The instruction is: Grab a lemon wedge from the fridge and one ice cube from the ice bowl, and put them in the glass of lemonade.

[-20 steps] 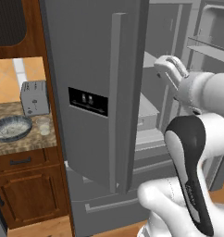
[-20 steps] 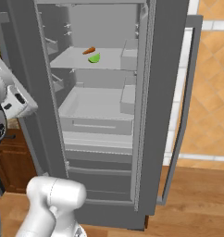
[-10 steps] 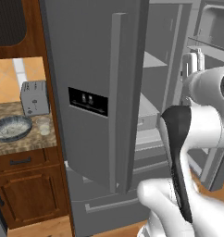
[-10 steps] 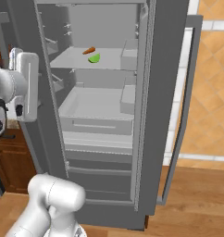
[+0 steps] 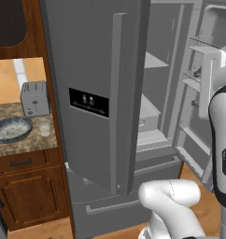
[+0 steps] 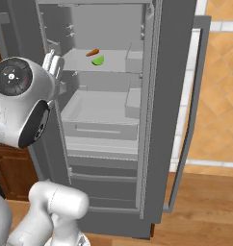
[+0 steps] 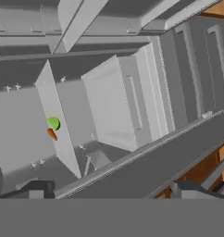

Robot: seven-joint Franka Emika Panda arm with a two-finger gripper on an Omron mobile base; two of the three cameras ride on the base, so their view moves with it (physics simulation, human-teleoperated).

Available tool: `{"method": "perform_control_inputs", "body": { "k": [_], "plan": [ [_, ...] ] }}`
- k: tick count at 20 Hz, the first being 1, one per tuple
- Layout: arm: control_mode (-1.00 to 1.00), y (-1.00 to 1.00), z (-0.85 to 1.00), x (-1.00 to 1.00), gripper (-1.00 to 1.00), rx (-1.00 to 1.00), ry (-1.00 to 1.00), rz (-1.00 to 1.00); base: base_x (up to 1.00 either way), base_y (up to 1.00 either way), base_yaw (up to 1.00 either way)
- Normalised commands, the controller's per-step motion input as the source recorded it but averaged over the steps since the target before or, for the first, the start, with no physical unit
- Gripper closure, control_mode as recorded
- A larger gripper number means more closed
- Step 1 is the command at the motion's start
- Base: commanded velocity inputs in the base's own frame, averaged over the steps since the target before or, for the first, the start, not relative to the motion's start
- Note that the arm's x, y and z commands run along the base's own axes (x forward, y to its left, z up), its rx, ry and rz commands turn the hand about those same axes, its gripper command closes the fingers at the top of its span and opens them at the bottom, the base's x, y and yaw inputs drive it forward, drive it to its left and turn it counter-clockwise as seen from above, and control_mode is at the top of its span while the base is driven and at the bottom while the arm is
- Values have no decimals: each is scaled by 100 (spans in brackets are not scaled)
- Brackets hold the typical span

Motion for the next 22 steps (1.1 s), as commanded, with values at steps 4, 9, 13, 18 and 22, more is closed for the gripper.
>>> {"method": "perform_control_inputs", "body": {
  "k": [4,9,13,18,22],
  "plan": [
    [-100,54,-22,25,-100,1,-6,12,0,0,0],
    [-100,30,-3,20,-100,1,-3,6,0,0,0],
    [-100,0,0,48,-100,7,1,0,0,0,0],
    [-100,2,-1,66,-100,2,6,11,0,0,0],
    [-100,0,-8,75,-100,0,4,24,0,0,0]
  ]
}}
